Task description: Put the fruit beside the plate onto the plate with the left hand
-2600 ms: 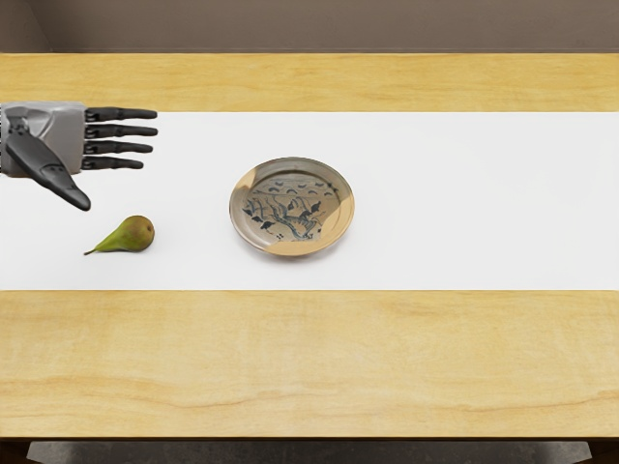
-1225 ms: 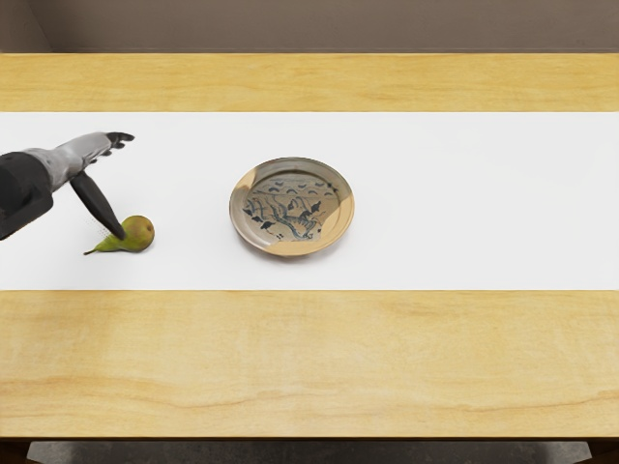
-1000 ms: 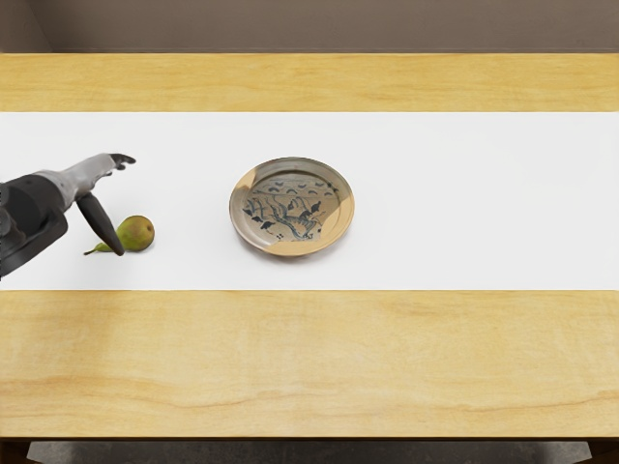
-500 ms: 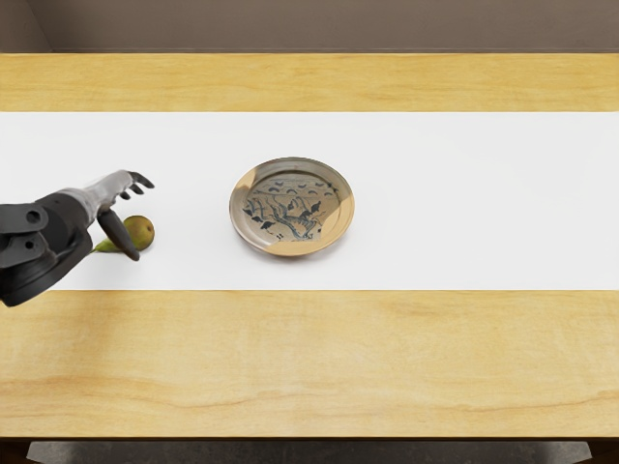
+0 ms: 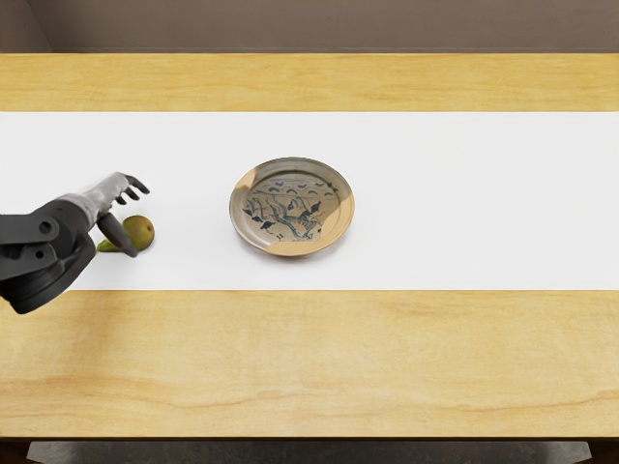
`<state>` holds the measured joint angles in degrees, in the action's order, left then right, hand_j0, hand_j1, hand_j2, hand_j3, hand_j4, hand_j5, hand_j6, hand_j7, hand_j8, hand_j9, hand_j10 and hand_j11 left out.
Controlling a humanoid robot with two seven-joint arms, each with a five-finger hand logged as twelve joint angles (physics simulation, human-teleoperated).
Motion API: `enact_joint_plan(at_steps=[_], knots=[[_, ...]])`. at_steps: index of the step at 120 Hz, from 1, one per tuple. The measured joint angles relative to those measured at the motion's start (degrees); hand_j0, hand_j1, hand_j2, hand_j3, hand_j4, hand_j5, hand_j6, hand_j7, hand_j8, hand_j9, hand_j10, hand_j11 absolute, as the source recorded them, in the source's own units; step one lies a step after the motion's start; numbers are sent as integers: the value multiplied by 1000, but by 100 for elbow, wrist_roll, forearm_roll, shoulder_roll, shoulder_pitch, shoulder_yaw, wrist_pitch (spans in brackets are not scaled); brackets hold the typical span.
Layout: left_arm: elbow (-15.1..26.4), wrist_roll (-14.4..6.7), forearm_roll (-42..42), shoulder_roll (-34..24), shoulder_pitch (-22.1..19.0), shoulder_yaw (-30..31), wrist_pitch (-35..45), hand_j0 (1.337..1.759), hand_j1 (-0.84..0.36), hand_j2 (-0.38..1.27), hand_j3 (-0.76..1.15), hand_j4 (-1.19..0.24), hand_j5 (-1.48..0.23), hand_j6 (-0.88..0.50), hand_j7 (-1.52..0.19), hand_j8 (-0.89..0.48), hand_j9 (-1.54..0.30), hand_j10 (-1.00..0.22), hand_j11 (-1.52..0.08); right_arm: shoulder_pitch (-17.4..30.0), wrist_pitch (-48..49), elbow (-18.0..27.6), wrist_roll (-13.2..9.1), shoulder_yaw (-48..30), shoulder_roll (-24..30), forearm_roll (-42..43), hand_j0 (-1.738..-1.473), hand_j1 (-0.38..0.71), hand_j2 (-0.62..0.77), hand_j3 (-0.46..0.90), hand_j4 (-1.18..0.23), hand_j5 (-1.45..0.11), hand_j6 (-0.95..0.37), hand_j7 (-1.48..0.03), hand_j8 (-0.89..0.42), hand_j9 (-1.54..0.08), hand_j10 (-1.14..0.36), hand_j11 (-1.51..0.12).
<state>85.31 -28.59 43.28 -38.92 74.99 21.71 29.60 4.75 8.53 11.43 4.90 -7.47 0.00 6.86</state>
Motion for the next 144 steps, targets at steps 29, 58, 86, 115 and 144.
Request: enact_joint_plan(at_steps=[29,58,86,115,144], knots=[[-10,10,1,95,-71,25,8,1658,-131,83,0,-403,-523,-404,-523,-404,-523,-404,-522,0,0,0,1,0,0,0,-1658,-329,-3,0,-17,-22,-17,-22,-17,-22,-17,-22],[-19,12,1,113,-139,34,6,1658,-195,94,0,-457,-592,-457,-592,-457,-592,-457,-592,0,0,0,1,0,0,0,-1658,-329,-3,0,-17,-22,-17,-22,-17,-22,-17,-22],[-19,-2,17,131,-142,46,2,1657,-262,188,0,-544,-697,-470,-701,-463,-706,-540,-705,0,0,0,-4,0,0,0,-1658,-329,-4,0,-17,-22,-17,-22,-17,-22,-17,-22],[-25,-4,50,227,-142,139,14,1652,-263,127,0,-649,-719,-441,-763,-430,-789,-550,-808,0,0,0,-2,0,0,0,-1658,-329,-4,0,-17,-22,-17,-22,-17,-22,-17,-22],[-15,-3,-45,204,-68,146,-14,1652,-229,235,0,-685,-858,-482,-882,-458,-895,-605,-904,0,0,0,1,0,0,0,-1658,-329,-4,0,-17,-22,-17,-22,-17,-22,-17,-22]])
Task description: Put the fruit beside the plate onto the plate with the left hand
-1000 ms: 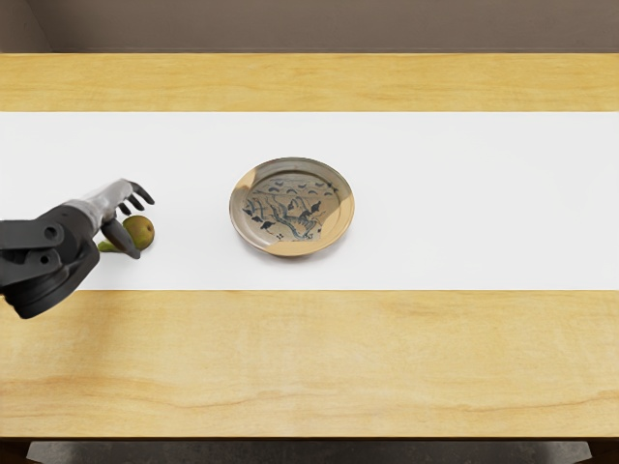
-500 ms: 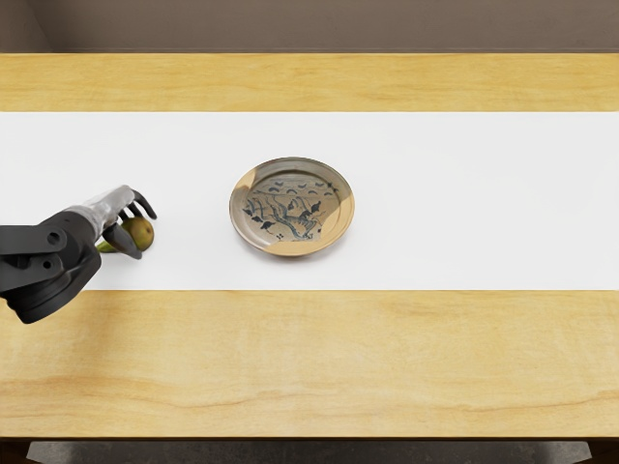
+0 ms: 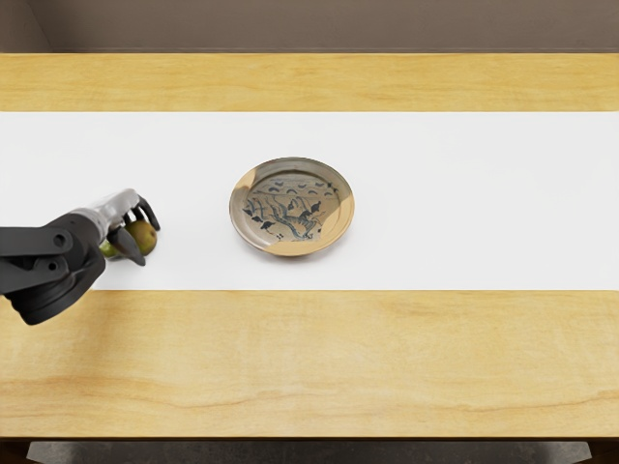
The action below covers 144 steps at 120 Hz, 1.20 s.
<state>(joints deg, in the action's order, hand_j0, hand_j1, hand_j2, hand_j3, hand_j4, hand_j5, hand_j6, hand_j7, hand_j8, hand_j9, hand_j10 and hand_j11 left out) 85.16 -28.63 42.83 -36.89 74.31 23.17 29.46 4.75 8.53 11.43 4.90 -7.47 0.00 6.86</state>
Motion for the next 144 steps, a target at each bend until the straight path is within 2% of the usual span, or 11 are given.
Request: enact_joint_plan(at_steps=[16,22,32,47,67,80,85,99,103,106,144], knots=[[16,3,-44,-11,152,-5,-11,1652,-223,262,0,-680,-911,-475,-933,-450,-937,-602,-937,0,0,0,-2,0,0,0,-1658,-329,-4,0,-17,-22,-17,-22,-17,-22,-17,-22],[24,3,-59,-12,182,-4,-17,1653,-243,364,0,-685,-922,-480,-942,-455,-944,-606,-940,0,0,0,-3,0,0,0,-1658,-329,-3,0,-17,-22,-17,-22,-17,-22,-17,-22],[38,10,-69,3,252,-5,-29,1653,-259,413,0,-681,-936,-475,-952,-449,-953,-601,-949,0,0,0,-3,0,0,0,-1658,-329,-3,0,-17,-22,-17,-22,-17,-22,-17,-22],[52,14,-90,42,368,-8,-39,1654,-270,394,0,-668,-953,-457,-964,-433,-963,-584,-957,0,0,0,-3,0,0,0,-1658,-329,-3,0,-17,-22,-17,-22,-17,-22,-17,-22],[68,12,-118,154,533,-9,-59,1654,-299,467,0,-639,-975,-430,-979,-410,-973,-566,-963,0,0,0,-1,0,0,0,-1658,-329,-3,0,-17,-22,-17,-22,-17,-22,-17,-22],[71,7,-158,298,671,-11,-66,1654,-305,477,0,-630,-985,-421,-985,-401,-975,-556,-964,0,0,0,-1,0,0,0,-1658,-329,-3,0,-17,-22,-17,-22,-17,-22,-17,-22],[69,-3,-169,374,714,-15,-59,1654,-302,422,0,-633,-982,-418,-983,-414,-974,-562,-963,0,0,0,0,0,0,0,-1658,-329,-3,0,-17,-22,-17,-22,-17,-22,-17,-22],[72,-11,-207,591,840,-42,-69,1654,-297,466,0,-638,-991,-428,-987,-408,-971,-568,-966,0,0,-1,-3,0,0,0,-1658,-329,-3,0,-17,-22,-17,-22,-17,-22,-17,-22],[72,-16,-208,609,878,-50,-70,1654,-255,343,0,-646,-990,-434,-987,-418,-971,-576,-967,0,0,-1,-3,0,0,0,-1658,-329,-3,0,-17,-22,-17,-22,-17,-22,-17,-22],[71,-20,-210,638,889,-54,-66,1653,-246,334,0,-656,-984,-451,-984,-434,-970,-591,-967,0,0,-1,-2,0,0,0,-1658,-329,-3,0,-17,-22,-17,-22,-17,-22,-17,-22],[80,-25,-381,1012,1121,-119,-86,1653,-284,425,0,-643,-996,-429,-992,-420,-972,-577,-975,0,0,0,-1,0,0,0,-1658,-329,-4,0,-17,-22,-17,-22,-17,-22,-17,-22]])
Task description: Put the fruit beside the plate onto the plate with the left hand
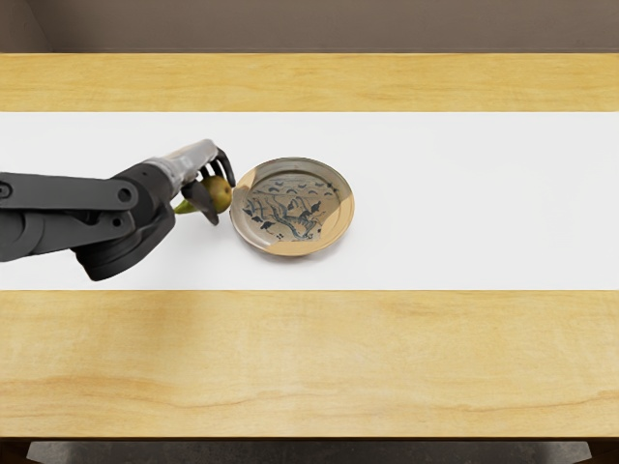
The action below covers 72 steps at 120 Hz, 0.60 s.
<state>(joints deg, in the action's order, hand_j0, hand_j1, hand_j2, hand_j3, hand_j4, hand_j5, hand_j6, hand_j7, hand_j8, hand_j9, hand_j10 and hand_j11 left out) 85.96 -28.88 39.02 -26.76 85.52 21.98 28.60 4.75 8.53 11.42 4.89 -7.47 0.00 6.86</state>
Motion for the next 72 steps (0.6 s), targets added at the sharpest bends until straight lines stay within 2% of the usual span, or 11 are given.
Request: enact_joint_plan(at_steps=[50,72], knots=[[-48,-4,-108,352,132,-69,-2,1653,-256,383,0,-685,-986,-457,-990,-436,-972,-594,-972,0,0,-2,-1,0,0,0,-1658,-329,-3,0,-17,-22,-17,-22,-17,-22,-17,-22],[-344,-9,-125,768,123,-51,-7,1653,-263,392,0,-680,-988,-451,-994,-432,-973,-590,-972,0,0,0,-1,0,0,0,-1658,-329,-3,0,-17,-22,-17,-22,-17,-22,-17,-22]])
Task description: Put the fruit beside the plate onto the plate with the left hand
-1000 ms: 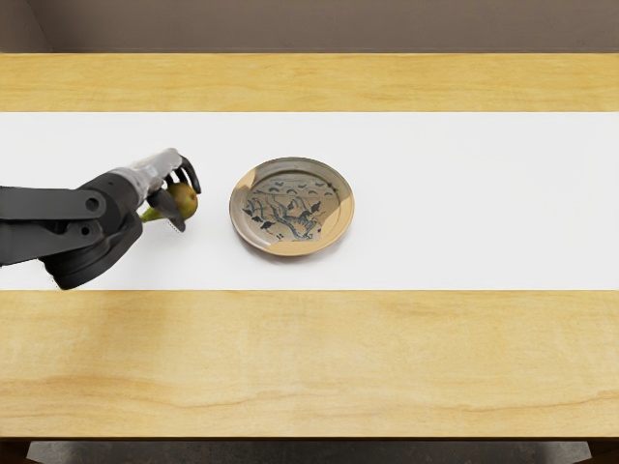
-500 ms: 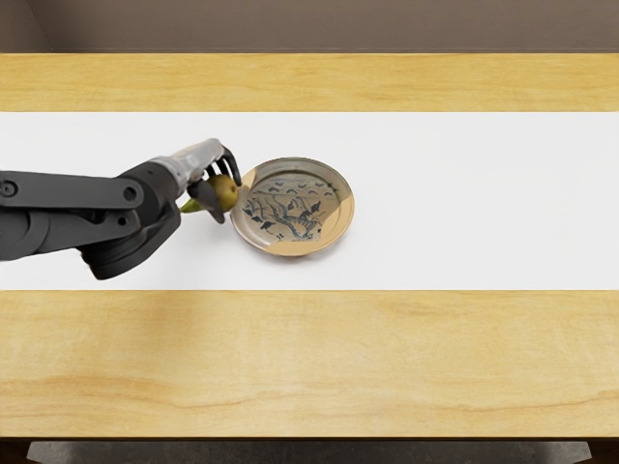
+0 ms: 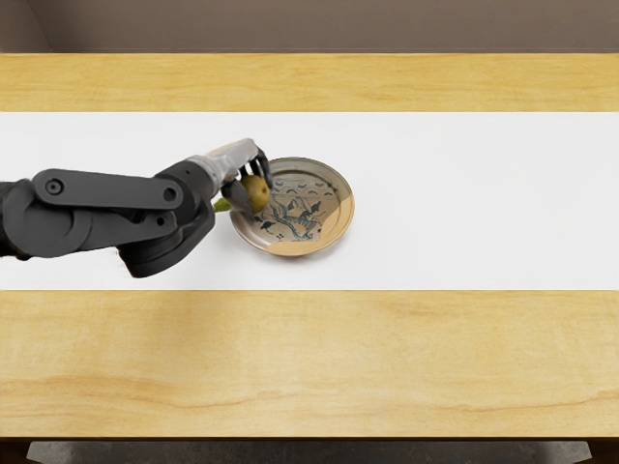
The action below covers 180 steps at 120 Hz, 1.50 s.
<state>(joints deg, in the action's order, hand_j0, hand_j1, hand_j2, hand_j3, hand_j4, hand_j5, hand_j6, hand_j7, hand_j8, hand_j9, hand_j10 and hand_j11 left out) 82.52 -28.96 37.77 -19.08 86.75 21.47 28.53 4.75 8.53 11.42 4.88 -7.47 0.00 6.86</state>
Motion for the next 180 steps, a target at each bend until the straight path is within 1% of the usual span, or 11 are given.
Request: enact_joint_plan(at_steps=[27,45,72,90,139,152,169,180], knots=[[-481,2,-1,331,0,10,-2,1653,-275,410,0,-676,-990,-442,-995,-426,-973,-584,-972,0,0,0,1,0,0,0,-1658,-329,-3,0,-17,-22,-17,-22,-17,-22,-17,-22],[-768,16,2,442,-34,-58,-107,1653,-277,412,0,-673,-993,-441,-996,-423,-973,-581,-971,0,0,0,0,0,0,0,-1658,-329,-3,0,-17,-22,-17,-22,-17,-22,-17,-22],[-1047,40,2,745,-117,-234,-222,1652,-287,415,0,-669,-993,-430,-997,-425,-973,-579,-971,0,0,0,1,0,0,0,-1658,-329,-3,0,-17,-22,-17,-22,-17,-22,-17,-22],[-1156,50,6,938,-132,-330,-350,1652,-287,426,0,-666,-996,-435,-998,-416,-974,-575,-972,0,0,0,-1,0,0,0,-1658,-329,-3,0,-17,-22,-17,-22,-17,-22,-17,-22],[-1194,61,-76,941,-172,-424,-975,1653,-273,401,0,-678,-982,-445,-985,-429,-962,-585,-961,0,0,0,-1,0,0,0,-1658,-329,-4,0,-17,-22,-17,-22,-17,-22,-17,-22],[-1195,59,-72,941,-176,-424,-1010,1654,-250,375,0,-660,-919,-479,-926,-461,-907,-599,-904,0,0,0,0,0,0,0,-1658,-329,-4,0,-17,-22,-17,-22,-17,-22,-17,-22],[-1195,64,-60,929,-176,-444,-970,1656,-147,228,0,-495,-674,-405,-678,-396,-668,-465,-667,-1,0,-2,3,0,0,0,-1658,-329,-4,0,-17,-22,-17,-22,-17,-22,-17,-22],[-1195,65,-55,885,-176,-464,-962,1657,-76,165,0,-407,-549,-350,-551,-344,-545,-388,-544,0,0,0,1,0,0,0,-1658,-329,-4,0,-17,-22,-17,-22,-17,-22,-17,-22]])
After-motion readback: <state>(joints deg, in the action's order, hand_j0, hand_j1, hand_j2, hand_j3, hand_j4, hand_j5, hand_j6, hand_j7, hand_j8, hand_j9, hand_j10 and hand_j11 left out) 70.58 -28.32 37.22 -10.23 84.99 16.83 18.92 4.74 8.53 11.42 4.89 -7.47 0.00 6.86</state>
